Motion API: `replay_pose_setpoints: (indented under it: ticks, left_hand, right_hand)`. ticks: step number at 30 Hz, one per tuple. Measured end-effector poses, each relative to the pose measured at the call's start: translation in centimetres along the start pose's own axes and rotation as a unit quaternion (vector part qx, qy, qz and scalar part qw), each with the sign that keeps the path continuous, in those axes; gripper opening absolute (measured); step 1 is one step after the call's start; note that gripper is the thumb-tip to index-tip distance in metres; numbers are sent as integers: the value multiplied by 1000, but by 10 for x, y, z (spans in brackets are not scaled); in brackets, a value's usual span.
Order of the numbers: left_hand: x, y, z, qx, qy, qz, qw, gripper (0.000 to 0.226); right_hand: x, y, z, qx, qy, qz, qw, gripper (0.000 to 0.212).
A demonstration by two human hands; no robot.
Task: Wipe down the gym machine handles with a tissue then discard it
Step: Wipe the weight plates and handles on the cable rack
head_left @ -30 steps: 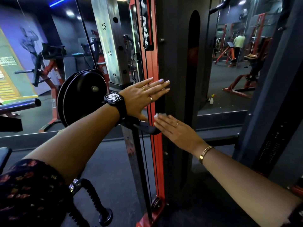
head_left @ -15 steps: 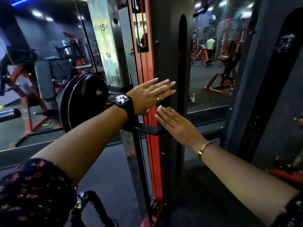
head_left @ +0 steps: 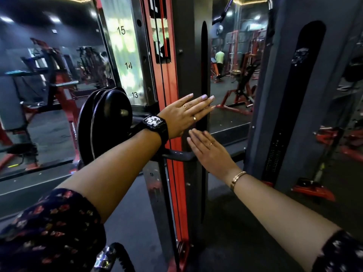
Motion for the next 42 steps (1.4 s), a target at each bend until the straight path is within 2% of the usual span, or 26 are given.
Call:
replay_pose_setpoints:
  ticks: [2, 4, 7, 9, 11, 14, 16, 18, 20, 22, 25, 28, 33, 39, 42]
  left_hand:
    - [2, 0, 2, -1, 4, 16, 1000, 81]
    - [5, 1, 3, 8, 6, 30, 999, 76]
    - [5, 3, 3, 17, 8, 39, 999, 72]
    - [5, 4, 2, 25, 8, 40, 999, 70]
    - [5, 3, 1, 29, 9, 48, 998, 71]
    - [5, 0, 1, 28, 8, 48, 998, 73]
    - [5, 0, 1, 41, 3, 50, 998, 74]
    - [4, 1, 1, 49, -1, 50, 998, 77]
    - [3, 3, 1, 54, 5, 54, 997, 74]
    - [4, 5, 0, 56, 12, 61, 997, 68]
    - [3, 6, -1, 55, 17, 77, 995, 70]
    - [3, 10, 1, 53, 10, 78, 995, 76]
    - [3, 11, 3, 51, 11, 75, 996, 77]
    - [13, 18, 11, 12, 63, 57, 996, 74]
    - [16, 18, 12, 19, 69, 50, 996, 71]
  right_hand:
    - [11, 3, -12, 15, -31, -29, 999, 55]
    - [19, 3, -11, 0, -29, -22, 999, 53]
    - [8, -5, 11, -49, 52, 40, 997, 45]
    - [-6, -9, 15, -44, 75, 60, 994, 43]
    - [-13, -8, 3, -9, 30, 31, 999, 43]
    - [7, -1, -22, 40, -80, -60, 994, 51]
    - [21, 0, -20, 50, -109, -71, 990, 53]
    - [18, 0, -6, 32, -76, -29, 996, 52]
    - [3, -1, 10, 1, 3, 23, 1000, 45]
    - [-13, -2, 13, 2, 33, 41, 999, 41]
    - [-12, 1, -12, 34, -42, -37, 998, 50]
    - [15, -1, -31, 45, -109, -95, 988, 51]
    - [5, -4, -8, 35, 22, -48, 998, 55]
    - [11, -17, -35, 74, -78, -129, 986, 53]
    - [3, -15, -18, 74, 8, -109, 991, 50]
Point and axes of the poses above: each hand's wrist, its own x-axis away from the middle knuckle, its own y-axis out of the palm, z = x × y, the point moved 4 cm from there along -x, towards the middle knuckle, and after that the axes turned 9 degrees about x, right-handed, at the moved point
